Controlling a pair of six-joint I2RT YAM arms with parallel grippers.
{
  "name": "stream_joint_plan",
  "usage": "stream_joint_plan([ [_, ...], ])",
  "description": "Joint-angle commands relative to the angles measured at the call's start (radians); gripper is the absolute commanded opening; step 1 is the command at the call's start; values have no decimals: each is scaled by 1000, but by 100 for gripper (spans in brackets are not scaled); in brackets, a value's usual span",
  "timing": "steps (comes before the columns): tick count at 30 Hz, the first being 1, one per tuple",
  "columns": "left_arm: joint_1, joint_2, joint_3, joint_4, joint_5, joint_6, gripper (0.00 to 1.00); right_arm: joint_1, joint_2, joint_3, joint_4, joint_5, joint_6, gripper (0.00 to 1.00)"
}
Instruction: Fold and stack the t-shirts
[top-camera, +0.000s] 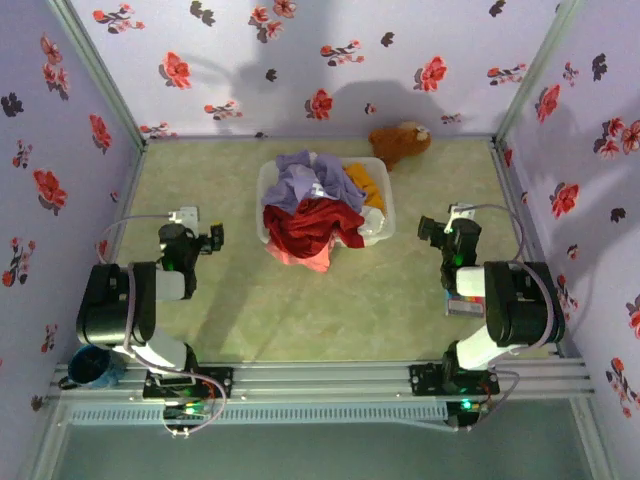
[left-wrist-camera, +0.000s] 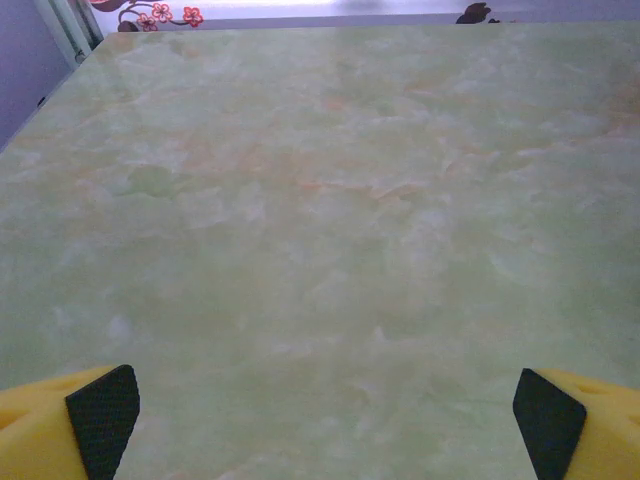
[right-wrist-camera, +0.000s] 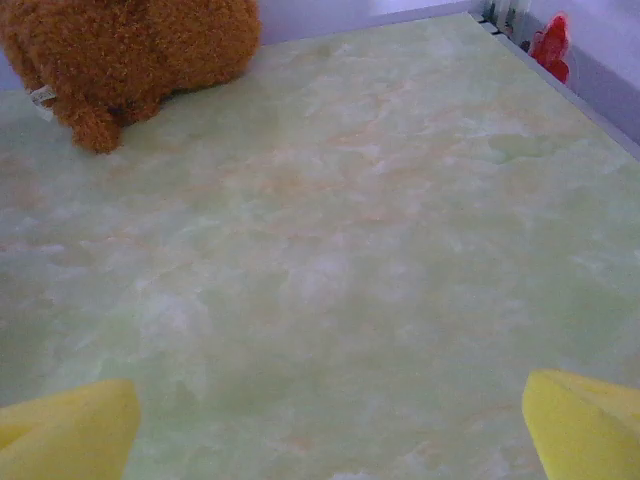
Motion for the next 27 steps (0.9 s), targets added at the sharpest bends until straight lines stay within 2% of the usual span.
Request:
stream_joint_plan([
  [1,-6,-20,5,28,-21,16,100,-2,3,11,0,-4,-9,99],
  [7,-6,-19,8,23,-32,8,99,-2,5,11,0,-4,-9,99],
  [12,7,-21,-24,85,-179,-77,99,-2,4,11,1,-4,-9,99],
  [27,-9,-17,-6,57,-179,-52,100,-2,1,9,2,-4,-9,99],
])
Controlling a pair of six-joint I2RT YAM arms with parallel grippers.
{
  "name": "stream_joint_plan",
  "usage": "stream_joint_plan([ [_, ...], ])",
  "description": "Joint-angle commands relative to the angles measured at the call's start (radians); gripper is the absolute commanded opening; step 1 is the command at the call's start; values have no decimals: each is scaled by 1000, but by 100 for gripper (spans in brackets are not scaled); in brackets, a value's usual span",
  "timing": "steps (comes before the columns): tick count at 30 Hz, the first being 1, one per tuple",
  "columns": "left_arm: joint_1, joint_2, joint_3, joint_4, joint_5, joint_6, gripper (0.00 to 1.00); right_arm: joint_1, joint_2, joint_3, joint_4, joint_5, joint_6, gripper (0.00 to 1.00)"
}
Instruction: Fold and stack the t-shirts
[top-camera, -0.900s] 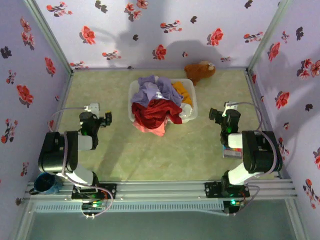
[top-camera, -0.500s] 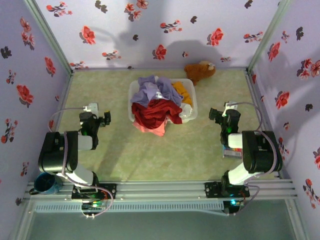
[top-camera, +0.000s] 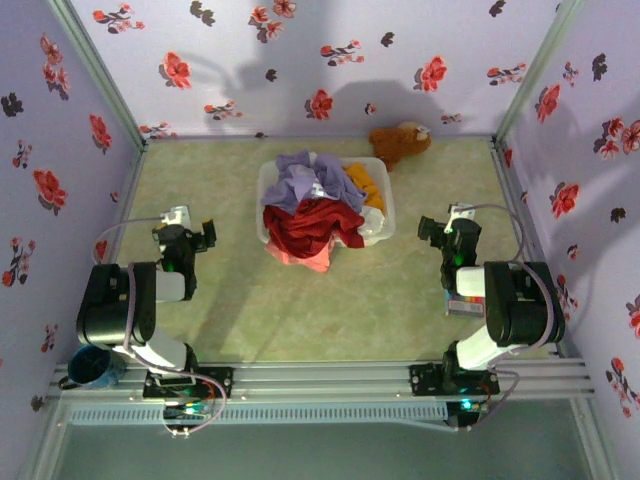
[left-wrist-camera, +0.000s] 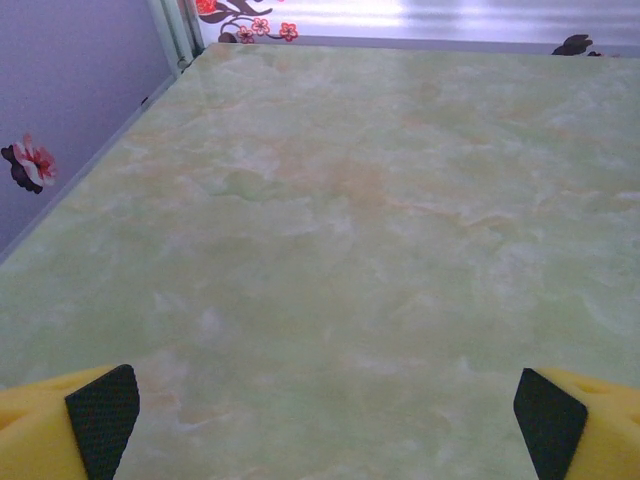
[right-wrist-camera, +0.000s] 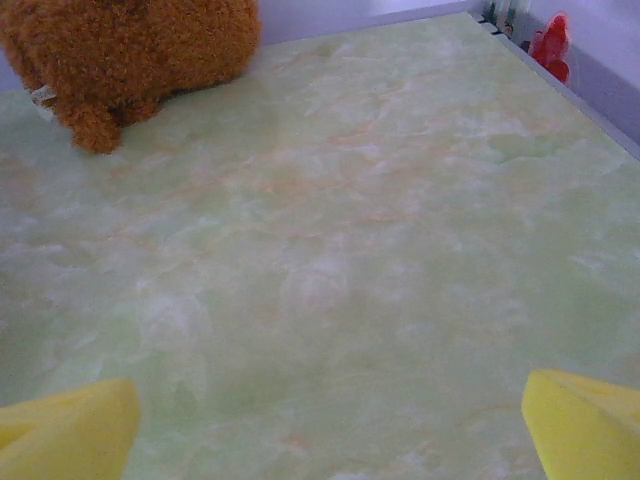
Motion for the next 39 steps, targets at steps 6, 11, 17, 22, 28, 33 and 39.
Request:
stream_joint_plan([
  [6,-17,-290,63,-308,-15,5,99,14,-217,69,-331,160,72,99],
  [11,-17,-456,249,-721,5,-15,99,25,-412,85,-641,355,172,99],
  [17,-18,-476,523,-1204,284,-172,99,45,-446,397,-1244,355,452,99],
  [22,-99,-387,633,-1282,452,-333,99,177,-354,689,-1576,254,497,99],
  [28,-148,-227,813,-1318,545,-374,99,350,-322,839,-1672,104,567,94],
  [33,-149,28,1047,-1327,688,-399,99,434,-333,810,-1599,53,666,82],
  [39,-148,309,1308,-1400,732,-396,99,510,-233,812,-1503,-24,735,65],
])
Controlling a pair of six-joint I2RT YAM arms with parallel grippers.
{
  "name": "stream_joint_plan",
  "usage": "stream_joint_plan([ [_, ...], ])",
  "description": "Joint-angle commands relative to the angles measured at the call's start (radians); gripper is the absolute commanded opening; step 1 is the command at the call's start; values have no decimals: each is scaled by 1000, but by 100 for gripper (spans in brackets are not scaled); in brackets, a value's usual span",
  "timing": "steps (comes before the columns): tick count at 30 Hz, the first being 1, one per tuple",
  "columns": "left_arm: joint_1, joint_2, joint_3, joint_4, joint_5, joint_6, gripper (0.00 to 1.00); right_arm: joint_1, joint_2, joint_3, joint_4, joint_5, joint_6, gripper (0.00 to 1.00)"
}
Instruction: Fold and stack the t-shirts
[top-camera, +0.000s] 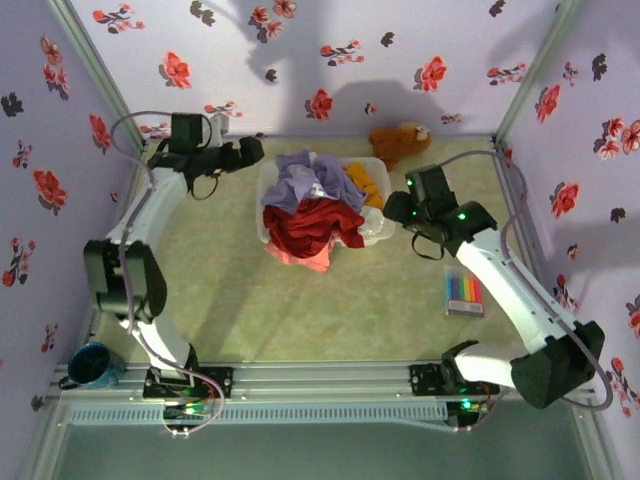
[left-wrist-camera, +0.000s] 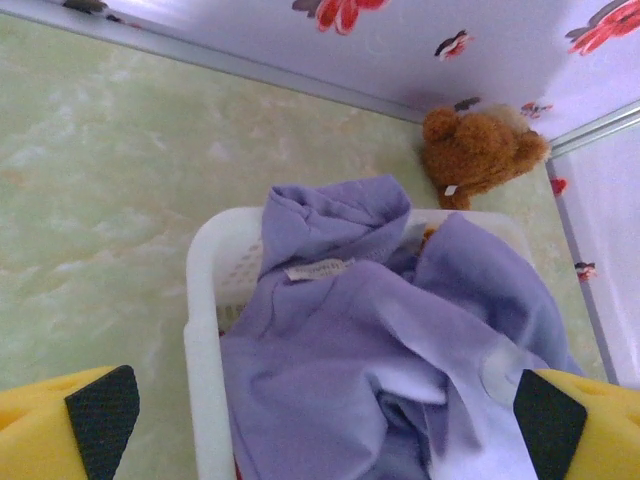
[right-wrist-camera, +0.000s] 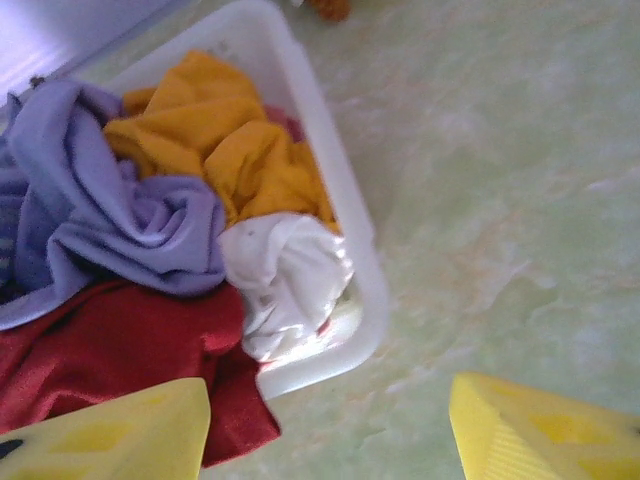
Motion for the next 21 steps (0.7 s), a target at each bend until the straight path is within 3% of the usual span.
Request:
stream_joint_plan([
  [1,0,131,138,-90,75,-8,99,43,74,9,56,-55,76,62],
  [5,-6,277,264,-104,74,-40,99,105,154,30,99,-48,87,43],
  [11,-35,423,356,-23,75,-68,99,163,269,46,173,-97,126,25],
  [16,-40,555,506,-56,203,-84,99,182,353,33,282,-146,162,24],
  [21,-67,599,553,-86,237,-54,99,175,439,90,257,-101,151,20],
])
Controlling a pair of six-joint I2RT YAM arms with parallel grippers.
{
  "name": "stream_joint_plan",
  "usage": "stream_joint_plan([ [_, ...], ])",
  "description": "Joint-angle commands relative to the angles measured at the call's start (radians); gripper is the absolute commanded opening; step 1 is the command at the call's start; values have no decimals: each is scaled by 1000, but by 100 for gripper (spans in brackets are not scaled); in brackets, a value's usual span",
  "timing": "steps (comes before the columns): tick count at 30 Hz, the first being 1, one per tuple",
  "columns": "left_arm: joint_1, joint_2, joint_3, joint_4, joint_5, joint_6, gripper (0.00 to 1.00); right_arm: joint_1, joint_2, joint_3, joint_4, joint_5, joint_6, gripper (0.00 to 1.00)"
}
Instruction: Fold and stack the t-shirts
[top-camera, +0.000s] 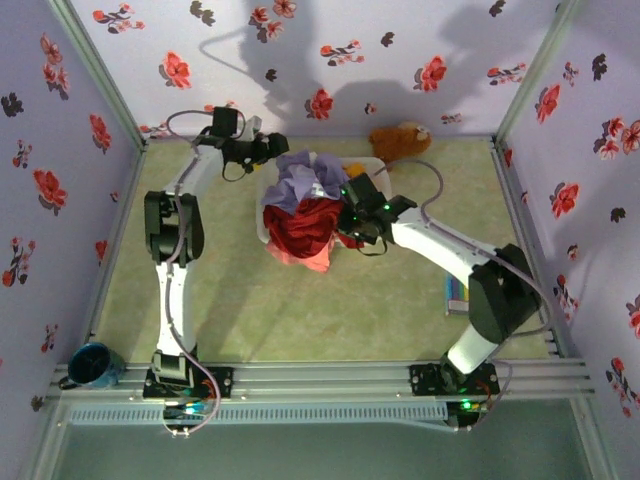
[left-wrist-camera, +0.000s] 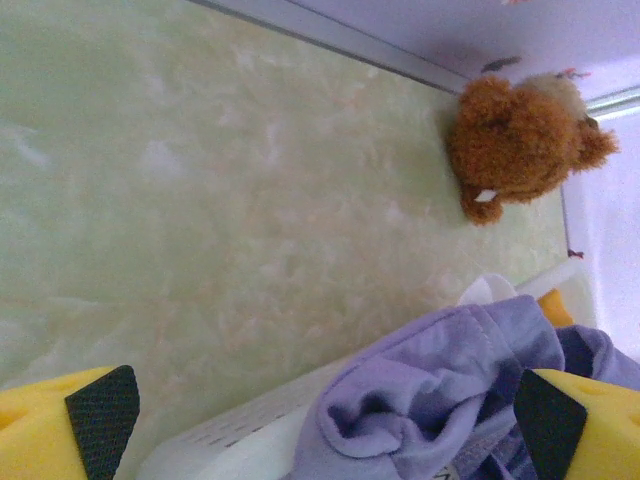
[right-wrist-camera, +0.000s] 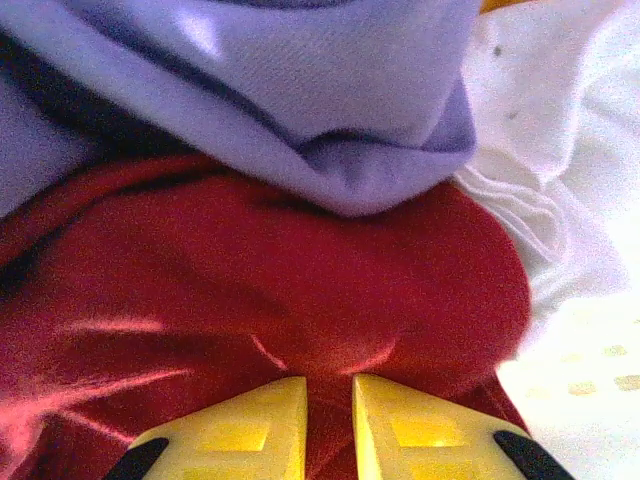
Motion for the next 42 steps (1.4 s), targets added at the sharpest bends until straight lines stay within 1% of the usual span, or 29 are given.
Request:
stream_joint_plan([
  [1,-27,22,44,-36,82,6,99,-8,45,52,20,16,17,19],
  [7,-81,-25,-75,-25,76,19,99,-65,75,60,2,30,24,22],
  [12,-112,-146,-264,66,64,-20,99,-142,106,60,-24,1,15,24],
  [17,-133,-253,-416,115,54,-117,99,-208,163,24,23,-45,9,25],
  [20,-167,-310,-520,156,59,-158,99,-228,200,74,-22,-25,-38,27],
  [21,-177,-330,-571,200,77,-191,100,-237,212,96,-43,-21,-54,29],
  [25,-226,-414,-784,379,64,-338,99,-284,253,157,-79,-40,-111,33],
  [27,-262,-466,-862,420,29,-357,99,-309,287,208,-116,-47,-157,35],
  [30,-309,-535,-915,396,-21,-341,99,-343,345,315,-216,-54,-230,38],
  [32,-323,-575,-923,328,-64,-307,99,-363,349,360,-258,-56,-252,41],
  [35,-310,-634,-925,192,-179,-220,99,-385,305,379,-286,-61,-270,49],
  [36,-294,-643,-923,162,-197,-200,99,-389,283,382,-295,-62,-272,51],
  [39,-236,-633,-882,72,-188,-146,99,-392,224,381,-323,-62,-278,58],
  [42,-184,-622,-825,13,-150,-107,99,-394,165,366,-348,-58,-282,62],
])
